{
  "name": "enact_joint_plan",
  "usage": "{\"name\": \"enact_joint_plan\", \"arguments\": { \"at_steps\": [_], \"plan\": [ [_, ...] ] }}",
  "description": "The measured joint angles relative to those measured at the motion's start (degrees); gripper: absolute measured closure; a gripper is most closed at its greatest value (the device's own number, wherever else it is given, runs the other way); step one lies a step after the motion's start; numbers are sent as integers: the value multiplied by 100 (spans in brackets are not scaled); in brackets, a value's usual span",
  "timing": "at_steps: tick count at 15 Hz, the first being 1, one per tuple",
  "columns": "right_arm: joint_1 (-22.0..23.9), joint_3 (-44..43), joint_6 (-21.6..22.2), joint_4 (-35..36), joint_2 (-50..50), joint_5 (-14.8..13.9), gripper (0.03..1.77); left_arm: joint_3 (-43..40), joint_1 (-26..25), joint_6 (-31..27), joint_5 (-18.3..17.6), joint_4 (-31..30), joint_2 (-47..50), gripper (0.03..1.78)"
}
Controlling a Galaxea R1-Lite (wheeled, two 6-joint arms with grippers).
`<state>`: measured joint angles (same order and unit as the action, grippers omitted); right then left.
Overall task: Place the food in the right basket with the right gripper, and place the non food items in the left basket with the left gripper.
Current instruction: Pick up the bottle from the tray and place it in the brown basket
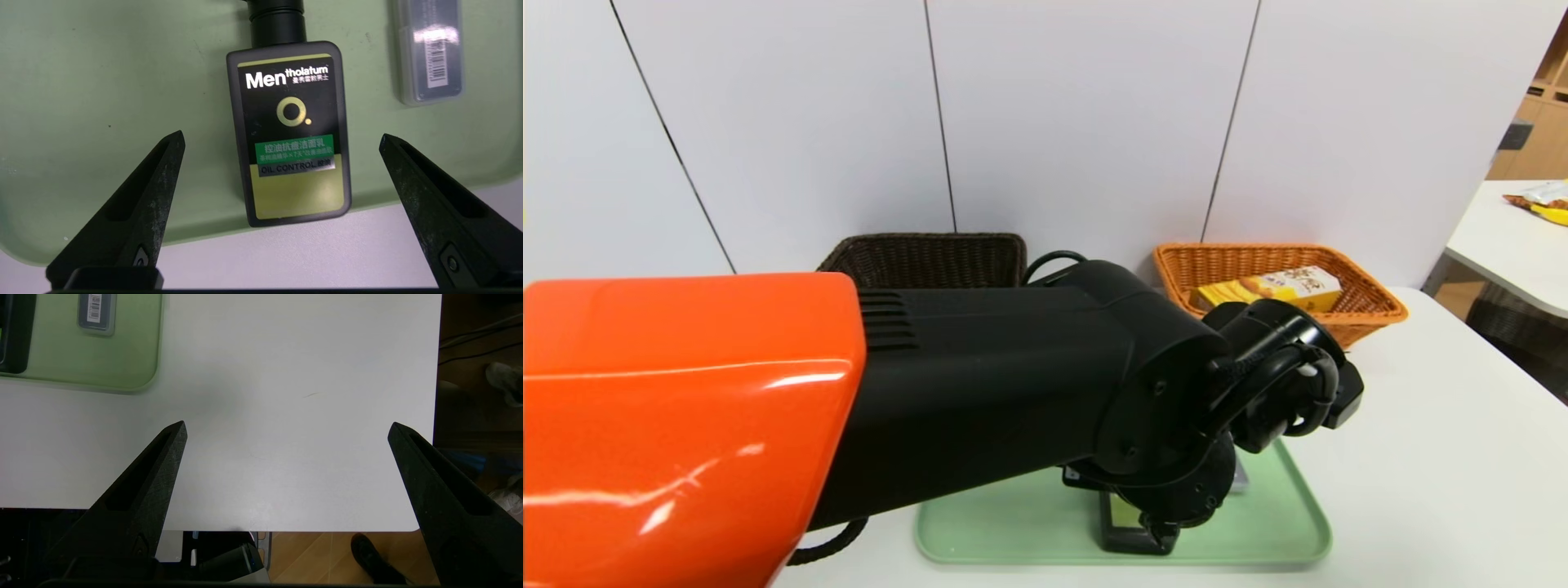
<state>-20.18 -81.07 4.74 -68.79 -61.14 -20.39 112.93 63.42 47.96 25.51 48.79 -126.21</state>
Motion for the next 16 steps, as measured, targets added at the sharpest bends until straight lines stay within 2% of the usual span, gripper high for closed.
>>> {"name": "enact_joint_plan", "arguments": {
  "at_steps": [16],
  "plan": [
    [74,91,-4,377,-232,11,10,0,-135,-149,-38,-160,-262,12]
  ]
}}
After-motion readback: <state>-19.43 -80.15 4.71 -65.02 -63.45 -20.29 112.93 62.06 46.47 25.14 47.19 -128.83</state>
